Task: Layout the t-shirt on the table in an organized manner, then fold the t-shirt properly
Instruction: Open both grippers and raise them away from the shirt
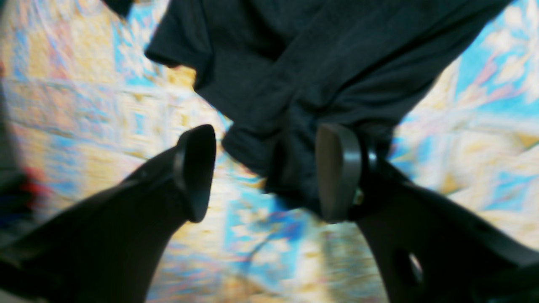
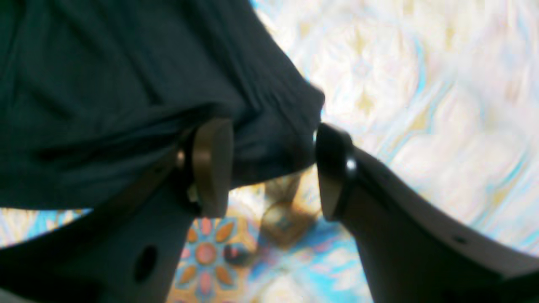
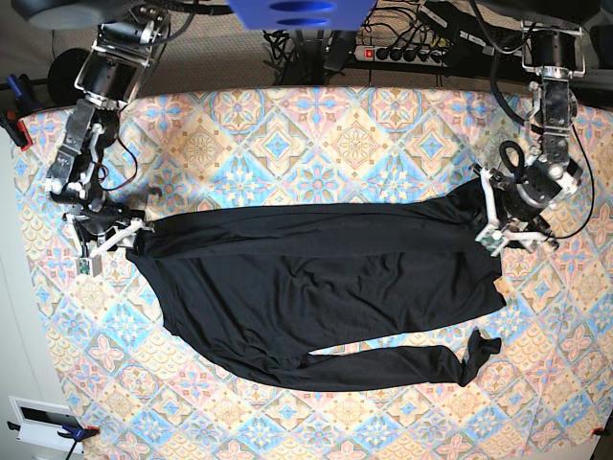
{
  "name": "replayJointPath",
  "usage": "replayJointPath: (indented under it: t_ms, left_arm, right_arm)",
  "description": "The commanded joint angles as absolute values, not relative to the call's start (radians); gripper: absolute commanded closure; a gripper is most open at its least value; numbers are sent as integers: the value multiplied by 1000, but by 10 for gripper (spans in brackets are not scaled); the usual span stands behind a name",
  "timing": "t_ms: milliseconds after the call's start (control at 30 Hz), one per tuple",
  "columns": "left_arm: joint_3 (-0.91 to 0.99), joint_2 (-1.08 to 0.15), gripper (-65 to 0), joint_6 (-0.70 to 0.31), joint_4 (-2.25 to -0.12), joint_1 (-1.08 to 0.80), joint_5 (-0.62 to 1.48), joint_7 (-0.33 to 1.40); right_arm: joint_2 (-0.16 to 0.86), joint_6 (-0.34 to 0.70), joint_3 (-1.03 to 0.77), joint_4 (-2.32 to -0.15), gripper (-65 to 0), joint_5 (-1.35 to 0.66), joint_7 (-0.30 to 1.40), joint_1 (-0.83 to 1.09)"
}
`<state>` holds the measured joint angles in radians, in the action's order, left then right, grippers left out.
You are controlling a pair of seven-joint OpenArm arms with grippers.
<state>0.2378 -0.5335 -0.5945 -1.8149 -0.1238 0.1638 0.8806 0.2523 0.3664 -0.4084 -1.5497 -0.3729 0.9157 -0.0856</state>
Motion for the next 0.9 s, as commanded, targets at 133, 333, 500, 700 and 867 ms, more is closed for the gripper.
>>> replayJointPath:
  t_ms: [133, 333, 500, 700, 867]
  left_arm:
    - [464, -506, -373, -584, -1831, -134, 447, 1030]
    - [555, -501, -373, -584, -1831, -188, 619, 1069]
    - [671, -389, -373, -584, -1828, -292, 754, 1072]
    - [834, -214, -373, -584, -1770, -417, 977, 1072]
    - [881, -189, -373, -584, -1532, -461, 1145, 1067]
  right_arm:
    - [372, 383, -414, -1629, -308, -383, 848, -47]
    - [410, 383, -435, -1643, -308, -389, 782, 13]
    - [395, 383, -576, -1629, -308, -390, 782, 13]
    - [348, 383, -639, -1621, -308, -390, 782, 13]
    - [346, 383, -638, -1618, -308, -390, 782, 13]
